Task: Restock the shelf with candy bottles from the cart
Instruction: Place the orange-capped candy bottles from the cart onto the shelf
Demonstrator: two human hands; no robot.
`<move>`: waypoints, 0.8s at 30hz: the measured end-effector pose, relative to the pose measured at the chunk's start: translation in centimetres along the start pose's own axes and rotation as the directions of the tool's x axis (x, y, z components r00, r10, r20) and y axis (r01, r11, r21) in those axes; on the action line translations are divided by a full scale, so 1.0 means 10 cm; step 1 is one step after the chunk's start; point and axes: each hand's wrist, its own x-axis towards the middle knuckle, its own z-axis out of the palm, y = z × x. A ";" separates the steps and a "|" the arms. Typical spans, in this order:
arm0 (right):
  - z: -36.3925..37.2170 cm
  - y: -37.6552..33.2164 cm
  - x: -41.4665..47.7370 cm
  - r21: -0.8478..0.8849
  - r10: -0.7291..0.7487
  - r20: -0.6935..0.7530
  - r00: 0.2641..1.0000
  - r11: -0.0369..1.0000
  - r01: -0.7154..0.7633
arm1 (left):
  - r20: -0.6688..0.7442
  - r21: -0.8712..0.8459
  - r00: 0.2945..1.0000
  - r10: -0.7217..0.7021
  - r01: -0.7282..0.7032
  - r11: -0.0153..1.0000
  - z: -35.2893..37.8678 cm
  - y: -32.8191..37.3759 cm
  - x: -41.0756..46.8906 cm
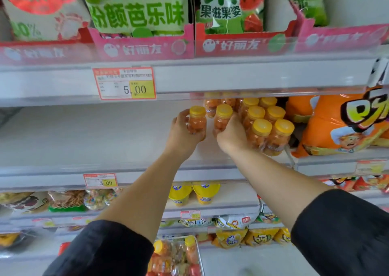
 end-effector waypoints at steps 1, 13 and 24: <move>-0.03 0.00 -0.05 -0.008 0.001 0.008 1.000 1.000 -0.001 | -0.001 0.022 1.000 0.000 0.000 1.000 0.01 -0.02 0.02; -0.22 -0.02 -0.60 -0.458 -0.281 0.296 0.913 0.797 0.394 | 0.033 0.299 0.998 0.050 -0.057 0.953 -0.03 -0.14 0.10; -0.15 0.01 -0.50 -0.420 -0.243 0.256 0.936 0.844 0.334 | 0.013 0.241 0.999 0.049 -0.050 0.969 0.23 0.02 0.24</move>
